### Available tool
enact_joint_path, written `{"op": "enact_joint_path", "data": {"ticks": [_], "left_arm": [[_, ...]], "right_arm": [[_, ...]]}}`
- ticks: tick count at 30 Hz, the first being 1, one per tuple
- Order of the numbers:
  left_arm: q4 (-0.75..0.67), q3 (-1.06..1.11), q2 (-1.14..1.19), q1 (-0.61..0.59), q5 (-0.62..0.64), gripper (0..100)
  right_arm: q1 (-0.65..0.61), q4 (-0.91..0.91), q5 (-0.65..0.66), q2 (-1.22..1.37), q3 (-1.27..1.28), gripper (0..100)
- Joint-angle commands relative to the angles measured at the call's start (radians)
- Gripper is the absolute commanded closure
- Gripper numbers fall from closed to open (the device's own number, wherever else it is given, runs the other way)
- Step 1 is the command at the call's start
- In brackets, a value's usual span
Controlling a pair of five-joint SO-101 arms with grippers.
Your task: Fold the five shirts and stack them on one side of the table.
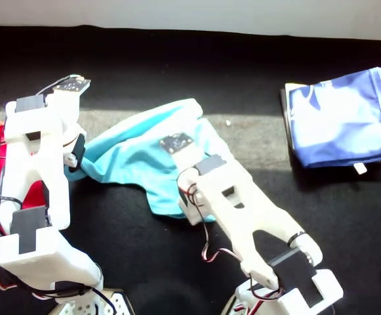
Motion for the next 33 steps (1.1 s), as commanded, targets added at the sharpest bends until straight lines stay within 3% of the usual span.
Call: {"op": "enact_joint_path", "data": {"ticks": [1, 6, 17, 20, 23, 28, 33], "left_arm": [[-0.003, -0.010, -0.038, -0.007, -0.008, 99], [-0.003, -0.010, -0.038, -0.007, -0.008, 99], [-0.003, -0.008, -0.038, -0.007, -0.008, 99], [-0.003, -0.007, -0.038, -0.007, -0.008, 99], [-0.002, -0.004, -0.036, -0.007, -0.008, 99], [-0.002, -0.002, -0.036, -0.007, -0.006, 99], [0.000, 0.038, -0.035, 0.012, -0.005, 99]], "right_arm": [[-0.033, -0.012, 0.080, -0.058, 0.013, 93.6], [-0.101, -0.021, 0.081, -0.056, 0.015, 72.5], [-0.117, -0.021, 0.084, 0.110, 0.005, 72.4], [-0.116, -0.041, 0.081, 0.176, 0.004, 79.4], [-0.111, -0.067, 0.080, 0.176, 0.004, 99.5], [-0.025, -0.061, 0.083, 0.077, 0.005, 99.1], [0.194, -0.064, 0.087, -0.151, 0.004, 99.2]]}}
